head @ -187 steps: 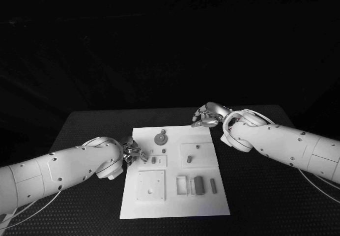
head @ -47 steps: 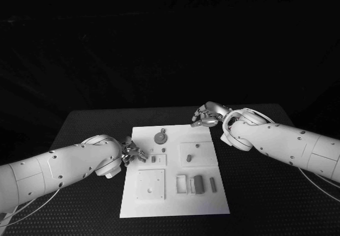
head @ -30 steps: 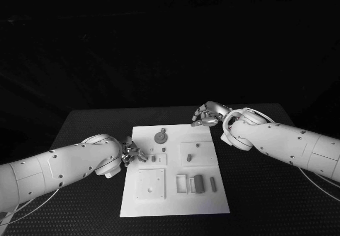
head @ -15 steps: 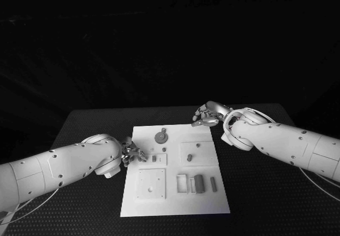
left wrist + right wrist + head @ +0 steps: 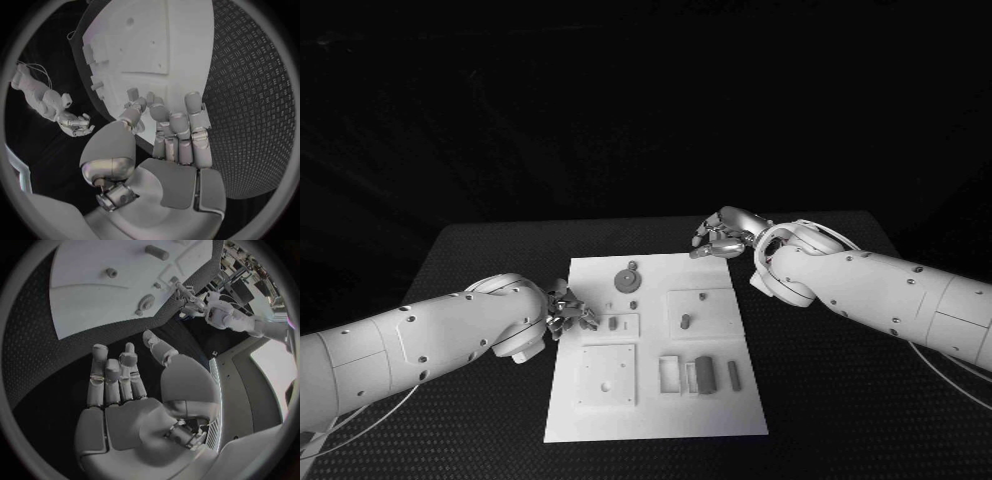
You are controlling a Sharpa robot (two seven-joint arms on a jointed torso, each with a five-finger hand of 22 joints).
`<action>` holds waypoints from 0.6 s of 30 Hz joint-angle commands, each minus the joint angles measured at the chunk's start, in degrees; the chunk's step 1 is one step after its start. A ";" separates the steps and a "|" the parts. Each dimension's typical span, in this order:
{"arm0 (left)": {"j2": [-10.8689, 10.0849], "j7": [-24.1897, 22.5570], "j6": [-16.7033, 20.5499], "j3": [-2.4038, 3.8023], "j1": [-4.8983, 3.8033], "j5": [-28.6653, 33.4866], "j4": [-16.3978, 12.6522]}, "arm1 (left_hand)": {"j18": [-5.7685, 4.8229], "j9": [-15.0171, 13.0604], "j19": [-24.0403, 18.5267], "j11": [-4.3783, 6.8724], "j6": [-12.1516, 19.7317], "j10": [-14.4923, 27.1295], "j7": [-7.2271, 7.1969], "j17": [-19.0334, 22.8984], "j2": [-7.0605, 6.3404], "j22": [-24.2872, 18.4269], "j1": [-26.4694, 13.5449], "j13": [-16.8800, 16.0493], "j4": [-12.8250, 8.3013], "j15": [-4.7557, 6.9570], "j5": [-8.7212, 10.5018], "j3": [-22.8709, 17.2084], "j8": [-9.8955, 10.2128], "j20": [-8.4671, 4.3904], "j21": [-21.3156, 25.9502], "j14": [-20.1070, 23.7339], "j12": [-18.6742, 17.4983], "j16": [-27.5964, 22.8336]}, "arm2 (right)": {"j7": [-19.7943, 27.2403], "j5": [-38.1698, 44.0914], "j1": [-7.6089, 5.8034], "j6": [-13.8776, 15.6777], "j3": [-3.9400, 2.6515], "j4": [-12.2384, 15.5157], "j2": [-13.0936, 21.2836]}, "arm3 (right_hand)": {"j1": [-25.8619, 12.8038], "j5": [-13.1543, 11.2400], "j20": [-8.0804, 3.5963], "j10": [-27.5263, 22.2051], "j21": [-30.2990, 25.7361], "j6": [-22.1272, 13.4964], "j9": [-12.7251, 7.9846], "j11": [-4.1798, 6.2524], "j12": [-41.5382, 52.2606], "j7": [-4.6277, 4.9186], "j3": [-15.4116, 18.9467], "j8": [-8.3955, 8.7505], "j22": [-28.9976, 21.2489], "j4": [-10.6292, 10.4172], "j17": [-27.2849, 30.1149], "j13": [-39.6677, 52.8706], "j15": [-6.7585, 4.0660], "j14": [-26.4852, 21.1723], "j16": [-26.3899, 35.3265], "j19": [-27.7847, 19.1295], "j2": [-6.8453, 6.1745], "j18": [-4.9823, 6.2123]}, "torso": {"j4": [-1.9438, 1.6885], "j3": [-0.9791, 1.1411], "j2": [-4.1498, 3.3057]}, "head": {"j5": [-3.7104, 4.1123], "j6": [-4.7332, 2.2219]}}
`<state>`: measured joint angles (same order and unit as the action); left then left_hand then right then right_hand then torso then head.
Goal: Assemble the parts on the task board
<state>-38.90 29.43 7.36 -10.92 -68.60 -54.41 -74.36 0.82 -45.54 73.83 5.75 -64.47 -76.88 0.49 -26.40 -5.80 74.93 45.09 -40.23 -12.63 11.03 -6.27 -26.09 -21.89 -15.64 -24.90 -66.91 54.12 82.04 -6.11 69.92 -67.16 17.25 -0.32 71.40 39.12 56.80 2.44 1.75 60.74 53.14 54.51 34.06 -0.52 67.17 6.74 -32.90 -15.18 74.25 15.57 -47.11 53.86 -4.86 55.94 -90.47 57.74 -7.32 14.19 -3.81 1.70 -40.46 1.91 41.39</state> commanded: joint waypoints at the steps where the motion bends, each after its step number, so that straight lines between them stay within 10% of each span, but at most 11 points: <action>1: 0.14 -0.65 0.52 0.04 -0.02 0.80 -0.08 | -0.80 -0.08 -0.09 0.01 -0.34 0.23 0.12 0.01 -0.54 1.06 -0.37 0.09 0.22 0.00 0.28 0.17 0.42 -0.08 0.35 0.36 0.35 0.20 | 0.43 0.14 0.02 -0.53 -0.03 0.05 0.00 | -0.69 0.33 -0.02 -0.46 -0.14 -0.01 0.08 -0.12 0.33 0.28 -0.19 0.32 -0.08 -0.11 0.05 -0.09 -0.34 -0.04 -0.18 -0.53 -0.06 0.81 | -0.02 0.01 0.00 | 0.02 0.01; 18: 0.27 -1.13 1.31 0.11 -0.01 2.36 -0.30 | -0.77 -0.32 -0.11 0.05 -0.37 0.25 0.08 0.01 -1.75 1.02 -1.59 0.08 0.38 0.08 0.55 1.27 0.69 -0.17 0.45 0.39 0.37 0.20 | 0.46 0.14 0.02 -0.66 -0.03 0.01 -0.01 | -0.55 0.33 -0.04 -0.47 -0.14 -0.02 0.10 -0.12 0.35 0.28 -0.25 0.34 -0.08 -0.02 0.07 -0.12 -0.34 -0.05 -0.19 -0.54 -0.01 0.81 | 0.01 0.05 0.01 | 0.10 -0.07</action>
<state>-38.74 29.08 8.13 -10.87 -68.60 -52.88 -74.49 0.82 -45.78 73.83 5.75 -64.42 -76.88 0.44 -26.40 -7.21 74.91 43.67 -40.23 -12.23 11.01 -5.94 -25.04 -21.46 -15.63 -24.68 -66.93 54.12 82.04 -6.11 69.92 -67.16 17.22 -0.32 71.37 39.12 56.80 2.44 1.75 60.74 53.14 54.43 34.11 -0.52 67.17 6.61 -32.90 -15.18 74.25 15.57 -47.12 53.82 -4.76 55.87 -90.47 57.74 -7.32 14.19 -3.80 1.72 -40.45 1.98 41.33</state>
